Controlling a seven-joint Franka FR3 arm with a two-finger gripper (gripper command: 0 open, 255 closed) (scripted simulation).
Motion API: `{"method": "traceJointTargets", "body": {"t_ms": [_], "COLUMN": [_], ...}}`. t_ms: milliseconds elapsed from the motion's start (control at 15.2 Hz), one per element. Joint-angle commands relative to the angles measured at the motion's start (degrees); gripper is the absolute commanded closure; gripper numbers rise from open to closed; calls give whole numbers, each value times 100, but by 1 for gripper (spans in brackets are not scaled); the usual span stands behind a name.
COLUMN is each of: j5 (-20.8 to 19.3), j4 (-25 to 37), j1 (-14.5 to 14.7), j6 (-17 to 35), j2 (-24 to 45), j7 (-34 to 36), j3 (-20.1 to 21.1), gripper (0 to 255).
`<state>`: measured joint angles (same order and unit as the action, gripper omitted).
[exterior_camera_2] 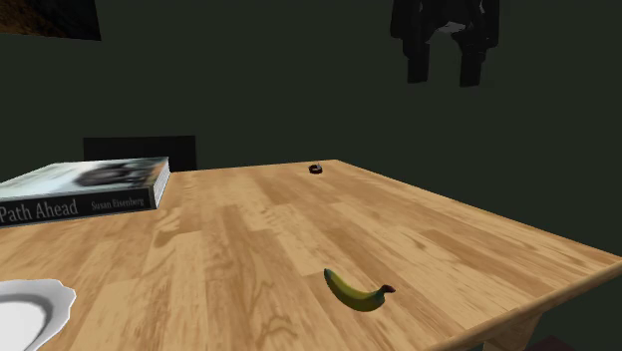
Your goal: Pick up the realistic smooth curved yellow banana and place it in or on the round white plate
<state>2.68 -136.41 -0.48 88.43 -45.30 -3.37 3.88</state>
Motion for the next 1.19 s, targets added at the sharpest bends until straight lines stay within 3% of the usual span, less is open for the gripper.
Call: {"method": "traceJointTargets", "body": {"t_ms": [0,594,1122], "j5": [0,626,1349], "j4": [0,-1718,-2830], "j1": [0,540,1202], "j6": [0,1628,3375], "j2": [0,-361,11], "j7": [0,30,46], "j3": [0,470,1040], "gripper": [0,0,0]}}
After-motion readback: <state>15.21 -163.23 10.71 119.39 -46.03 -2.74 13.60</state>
